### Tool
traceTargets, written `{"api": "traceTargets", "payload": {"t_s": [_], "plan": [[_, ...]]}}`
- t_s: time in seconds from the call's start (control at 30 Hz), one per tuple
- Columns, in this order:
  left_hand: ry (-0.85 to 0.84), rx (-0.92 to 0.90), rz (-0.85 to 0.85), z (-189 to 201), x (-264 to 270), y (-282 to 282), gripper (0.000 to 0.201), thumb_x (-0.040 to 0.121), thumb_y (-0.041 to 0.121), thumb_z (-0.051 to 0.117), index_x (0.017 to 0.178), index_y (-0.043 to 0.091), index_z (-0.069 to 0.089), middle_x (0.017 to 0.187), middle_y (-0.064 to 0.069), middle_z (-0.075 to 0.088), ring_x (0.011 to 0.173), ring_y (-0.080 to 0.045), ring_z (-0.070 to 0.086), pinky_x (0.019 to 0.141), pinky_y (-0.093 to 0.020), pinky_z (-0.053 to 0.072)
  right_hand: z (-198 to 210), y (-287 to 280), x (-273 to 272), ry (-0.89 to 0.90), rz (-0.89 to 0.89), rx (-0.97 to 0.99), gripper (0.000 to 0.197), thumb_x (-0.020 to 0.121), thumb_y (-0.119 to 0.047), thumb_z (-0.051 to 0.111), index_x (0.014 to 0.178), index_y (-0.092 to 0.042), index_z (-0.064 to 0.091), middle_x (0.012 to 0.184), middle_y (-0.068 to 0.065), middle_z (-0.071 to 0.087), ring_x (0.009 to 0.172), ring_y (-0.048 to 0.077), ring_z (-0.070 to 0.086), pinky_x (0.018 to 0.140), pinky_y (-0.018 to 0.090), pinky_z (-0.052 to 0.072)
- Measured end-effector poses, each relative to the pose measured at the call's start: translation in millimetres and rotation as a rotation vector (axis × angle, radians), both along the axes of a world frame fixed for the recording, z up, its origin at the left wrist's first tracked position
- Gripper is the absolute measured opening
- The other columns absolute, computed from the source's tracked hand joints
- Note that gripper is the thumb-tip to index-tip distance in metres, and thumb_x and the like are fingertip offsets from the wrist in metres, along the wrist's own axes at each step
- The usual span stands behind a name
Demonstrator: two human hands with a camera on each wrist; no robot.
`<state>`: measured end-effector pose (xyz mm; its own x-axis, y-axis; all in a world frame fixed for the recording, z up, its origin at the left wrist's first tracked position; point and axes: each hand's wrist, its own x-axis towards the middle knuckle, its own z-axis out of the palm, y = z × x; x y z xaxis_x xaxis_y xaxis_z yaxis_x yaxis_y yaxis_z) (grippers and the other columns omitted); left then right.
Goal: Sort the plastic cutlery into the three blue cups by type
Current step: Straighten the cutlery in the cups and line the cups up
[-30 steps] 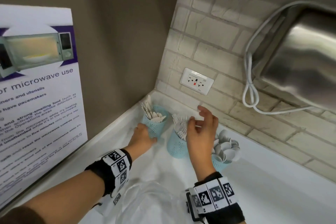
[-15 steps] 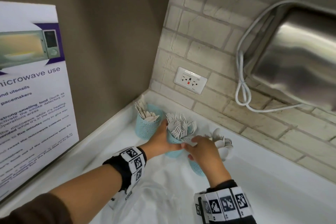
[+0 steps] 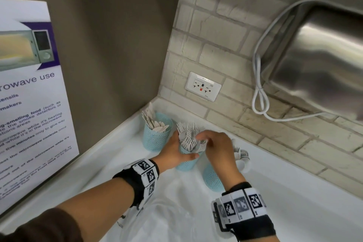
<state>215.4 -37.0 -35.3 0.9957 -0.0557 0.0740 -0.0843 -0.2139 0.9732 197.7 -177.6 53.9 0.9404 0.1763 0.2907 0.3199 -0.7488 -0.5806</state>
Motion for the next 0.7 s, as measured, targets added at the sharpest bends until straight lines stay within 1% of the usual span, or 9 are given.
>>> {"api": "traceTargets", "payload": {"t_s": [0.07,0.13,0.23,0.33,0.47,0.5,0.57,0.63,0.7], "plan": [[-0.010,0.004,0.001,0,0,0,0.096,0.063,0.030,0.087,0.139,0.021,0.028,0.137,0.005,0.045,0.126,-0.011,0.043,0.109,-0.029,0.033,8,-5,5,-0.069,-0.126,0.045,0.038,0.082,0.007,0.046,0.100,-0.017,0.070,0.096,-0.003,0.068,0.086,0.011,0.058,0.071,0.015,0.035],[-0.007,0.007,0.004,-1,1,-1,0.098,0.063,0.030,0.087,0.140,0.022,0.027,0.138,0.005,0.043,0.127,-0.011,0.042,0.110,-0.028,0.032,8,-9,14,0.000,-0.223,-0.058,0.028,0.093,-0.011,0.049,0.117,-0.017,0.062,0.110,0.005,0.062,0.095,0.016,0.057,0.076,0.021,0.036],[-0.006,-0.007,0.008,-2,1,-1,0.097,0.063,0.030,0.087,0.139,0.022,0.028,0.138,0.005,0.044,0.127,-0.012,0.042,0.108,-0.026,0.032,2,-6,26,0.221,-0.205,-0.283,0.031,0.096,-0.032,0.050,0.115,-0.009,0.059,0.109,0.009,0.056,0.107,0.026,0.055,0.079,0.029,0.037],[-0.003,0.004,0.003,-3,1,-1,0.098,0.064,0.034,0.086,0.140,0.022,0.026,0.138,0.005,0.043,0.127,-0.011,0.042,0.106,-0.025,0.032,2,2,31,0.214,-0.172,-0.426,0.025,0.095,-0.029,0.051,0.100,-0.007,0.060,0.095,0.005,0.055,0.099,0.025,0.057,0.071,0.026,0.029],[0.018,0.016,-0.004,-7,4,1,0.104,0.061,0.043,0.085,0.142,0.023,0.024,0.141,0.006,0.041,0.129,-0.012,0.040,0.112,-0.032,0.032,11,7,31,0.140,-0.161,-0.339,0.026,0.093,-0.006,0.044,0.100,-0.006,0.070,0.106,0.010,0.065,0.095,0.025,0.062,0.078,0.029,0.046],[0.023,0.015,-0.008,-7,4,1,0.105,0.060,0.046,0.085,0.142,0.024,0.024,0.141,0.006,0.042,0.129,-0.012,0.040,0.112,-0.034,0.032,14,7,29,0.140,-0.117,-0.299,0.026,0.092,-0.004,0.046,0.100,-0.007,0.071,0.105,0.009,0.066,0.094,0.025,0.063,0.081,0.030,0.048],[0.030,0.018,-0.011,-9,4,1,0.107,0.056,0.052,0.084,0.141,0.025,0.025,0.140,0.007,0.043,0.129,-0.012,0.041,0.112,-0.037,0.033,18,7,23,0.216,0.006,-0.326,0.020,0.090,-0.007,0.053,0.099,-0.008,0.071,0.098,0.005,0.068,0.095,0.023,0.063,0.076,0.024,0.046],[0.032,0.031,-0.013,-10,5,1,0.109,0.053,0.058,0.083,0.141,0.027,0.026,0.139,0.008,0.043,0.129,-0.011,0.042,0.112,-0.039,0.034,21,2,20,0.276,0.062,-0.353,0.022,0.089,-0.010,0.059,0.109,-0.011,0.067,0.102,0.002,0.066,0.102,0.022,0.061,0.076,0.021,0.043],[0.020,0.036,-0.012,-9,5,1,0.106,0.056,0.052,0.084,0.141,0.025,0.026,0.140,0.007,0.042,0.129,-0.011,0.041,0.113,-0.038,0.033,22,-5,20,0.257,-0.010,-0.290,0.041,0.087,-0.012,0.063,0.128,-0.014,0.057,0.121,0.003,0.062,0.115,0.021,0.055,0.093,0.026,0.040]]}}
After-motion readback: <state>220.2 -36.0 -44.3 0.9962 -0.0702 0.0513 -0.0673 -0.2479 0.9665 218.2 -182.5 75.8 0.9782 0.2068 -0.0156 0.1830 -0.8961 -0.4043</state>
